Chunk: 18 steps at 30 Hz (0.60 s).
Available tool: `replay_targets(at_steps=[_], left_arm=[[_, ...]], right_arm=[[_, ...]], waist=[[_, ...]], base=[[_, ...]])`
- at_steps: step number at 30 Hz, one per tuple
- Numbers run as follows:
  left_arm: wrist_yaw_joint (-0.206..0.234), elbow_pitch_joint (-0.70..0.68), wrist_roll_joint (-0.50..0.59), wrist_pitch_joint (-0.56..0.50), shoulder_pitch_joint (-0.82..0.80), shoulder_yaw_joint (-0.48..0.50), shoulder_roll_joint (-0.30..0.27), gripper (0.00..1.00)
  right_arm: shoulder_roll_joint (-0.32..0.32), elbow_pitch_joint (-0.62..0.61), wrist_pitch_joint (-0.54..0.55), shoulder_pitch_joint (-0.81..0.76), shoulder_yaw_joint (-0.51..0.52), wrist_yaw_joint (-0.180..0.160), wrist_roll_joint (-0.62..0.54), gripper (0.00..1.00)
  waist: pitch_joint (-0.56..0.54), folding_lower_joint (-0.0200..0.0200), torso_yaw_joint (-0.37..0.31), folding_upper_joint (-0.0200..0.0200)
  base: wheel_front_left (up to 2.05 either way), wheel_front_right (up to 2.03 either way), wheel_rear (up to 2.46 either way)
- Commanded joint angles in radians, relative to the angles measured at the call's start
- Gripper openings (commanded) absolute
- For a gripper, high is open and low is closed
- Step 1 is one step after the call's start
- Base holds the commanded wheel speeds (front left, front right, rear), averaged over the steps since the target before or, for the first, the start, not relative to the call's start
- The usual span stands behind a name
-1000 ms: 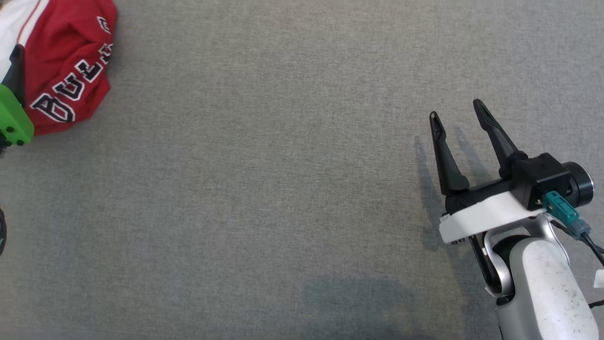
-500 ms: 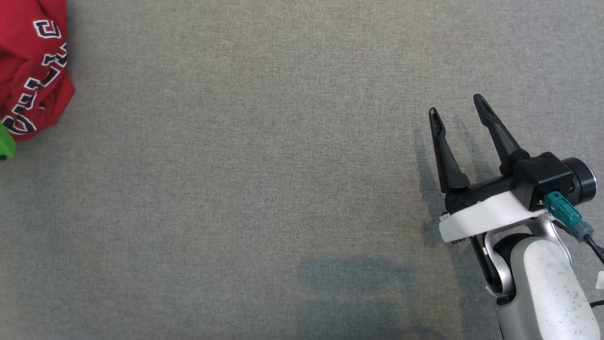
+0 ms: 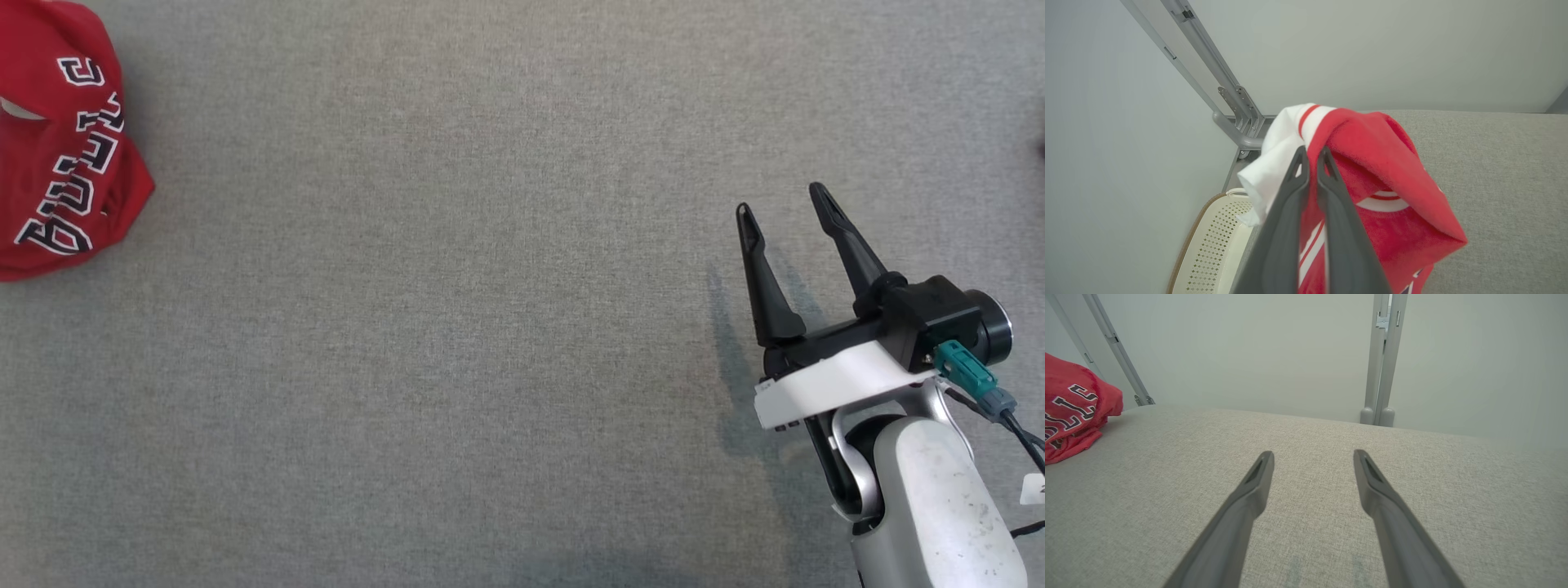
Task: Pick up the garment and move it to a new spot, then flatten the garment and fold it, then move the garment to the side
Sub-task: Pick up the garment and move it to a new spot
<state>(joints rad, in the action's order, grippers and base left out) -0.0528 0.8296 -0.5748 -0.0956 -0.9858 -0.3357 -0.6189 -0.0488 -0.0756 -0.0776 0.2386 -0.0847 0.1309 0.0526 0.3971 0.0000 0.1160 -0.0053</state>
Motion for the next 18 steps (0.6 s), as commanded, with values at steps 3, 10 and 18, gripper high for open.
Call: replay_targets(at_steps=[3,10,18], left_arm=[[-0.013,-0.03,0.02,-0.006,-0.041,-0.018,-0.022,0.0],[-0.033,-0.111,0.052,-0.009,-0.086,-0.063,-0.015,0.0],[-0.05,-0.204,0.057,-0.022,-0.085,-0.114,0.025,0.0]], right_arm=[[-0.003,0.025,-0.021,-0.014,0.002,0.0,0.022,1.0],[-0.003,0.065,-0.05,-0.043,0.022,0.0,0.05,1.0],[-0.003,0.083,-0.067,-0.072,0.046,0.0,0.066,1.0]], waist=[[-0.077,0.0,-0.027,0.0053],[-0.166,0.0,-0.062,0.0053],[-0.217,0.0,-0.105,0.0053]], base=[[0.0,0.0,0.0],[0.0,0.0,0.0],[0.0,0.0,0.0]])
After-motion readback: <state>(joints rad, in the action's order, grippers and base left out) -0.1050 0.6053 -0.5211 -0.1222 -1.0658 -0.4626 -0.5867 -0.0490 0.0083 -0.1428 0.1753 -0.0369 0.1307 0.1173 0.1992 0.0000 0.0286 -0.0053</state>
